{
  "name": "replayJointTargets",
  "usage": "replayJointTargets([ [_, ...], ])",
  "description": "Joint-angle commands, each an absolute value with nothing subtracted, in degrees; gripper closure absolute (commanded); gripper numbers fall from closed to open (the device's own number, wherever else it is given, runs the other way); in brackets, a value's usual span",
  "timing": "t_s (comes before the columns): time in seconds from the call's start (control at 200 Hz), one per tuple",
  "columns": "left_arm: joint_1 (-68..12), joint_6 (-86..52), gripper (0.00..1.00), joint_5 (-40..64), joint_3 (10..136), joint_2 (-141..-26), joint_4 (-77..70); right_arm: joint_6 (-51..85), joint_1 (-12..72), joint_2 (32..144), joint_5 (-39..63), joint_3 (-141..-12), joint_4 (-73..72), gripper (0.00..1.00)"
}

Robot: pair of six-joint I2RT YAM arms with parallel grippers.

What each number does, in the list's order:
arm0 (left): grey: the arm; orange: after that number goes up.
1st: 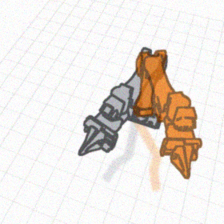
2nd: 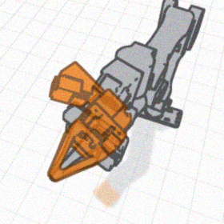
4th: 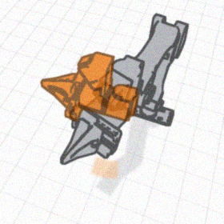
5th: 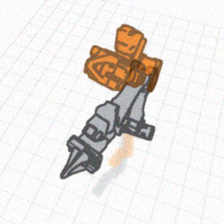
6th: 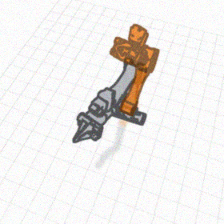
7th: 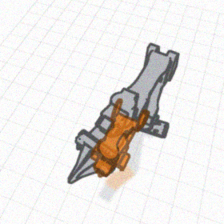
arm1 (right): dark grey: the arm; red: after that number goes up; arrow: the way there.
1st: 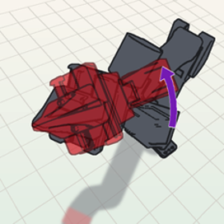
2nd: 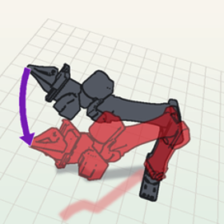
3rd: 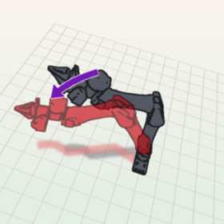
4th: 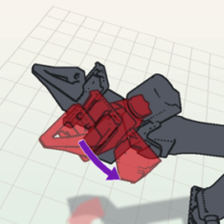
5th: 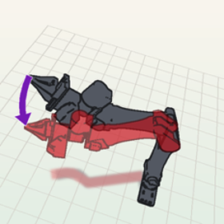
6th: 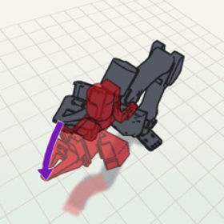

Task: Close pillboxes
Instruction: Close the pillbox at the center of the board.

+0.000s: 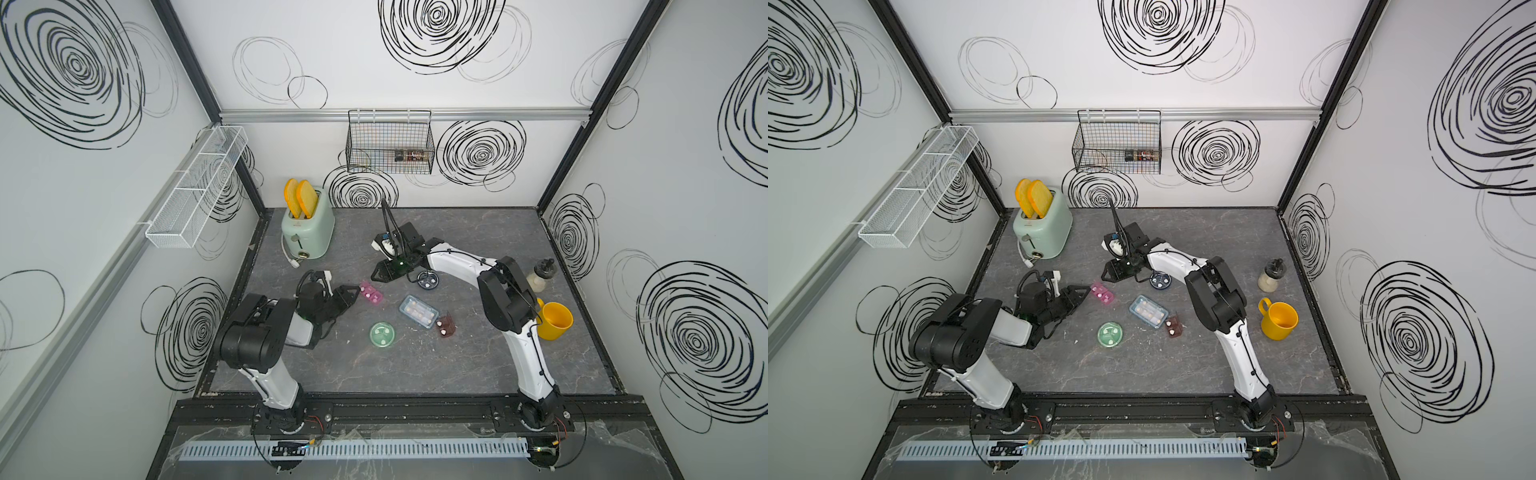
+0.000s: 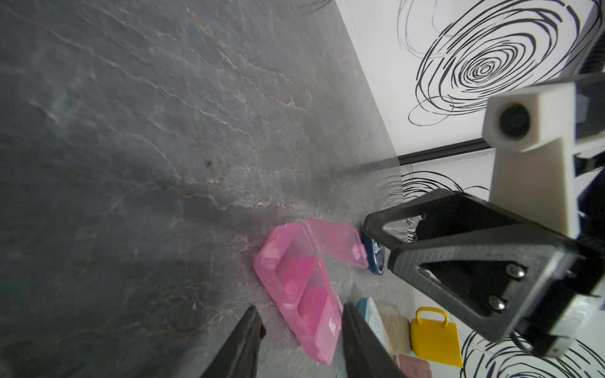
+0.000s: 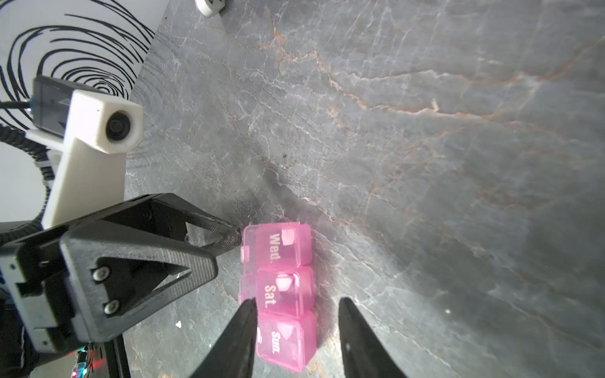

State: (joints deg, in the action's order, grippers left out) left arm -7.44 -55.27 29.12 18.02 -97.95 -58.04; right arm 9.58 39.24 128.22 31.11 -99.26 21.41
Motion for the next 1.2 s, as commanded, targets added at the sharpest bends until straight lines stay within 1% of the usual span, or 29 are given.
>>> replayJointTargets([
  [0.0,-8.6,-58.9,0.52,29.8,15.4,-98.1,-66.0,8.4,39.8,130.0,31.4,-98.3,21.6,0.54],
  [0.175,-12.0,-60.0,0.49,28.3,14.8,-99.4,-67.8,8.2,40.4,130.7,31.6,-97.1,21.2,0.53],
  [0.415,-12.4,-61.0,0.48,27.0,15.1,-101.7,-69.8,8.7,40.5,132.0,32.3,-96.2,19.9,0.53],
  [0.62,-12.5,-62.0,0.52,26.5,16.8,-104.4,-71.4,9.0,40.6,132.9,32.7,-96.5,19.6,0.54],
  [0.68,-12.5,-62.2,0.56,26.4,17.4,-105.3,-71.8,9.0,40.6,133.0,32.7,-96.5,19.4,0.55],
  [0.836,-12.7,-62.6,0.6,25.8,18.5,-107.0,-72.6,9.2,40.6,133.5,33.1,-96.6,19.3,0.56],
  [1.196,-13.4,-62.4,0.64,25.0,20.4,-109.7,-72.0,9.2,40.6,135.1,33.5,-97.7,20.4,0.57],
])
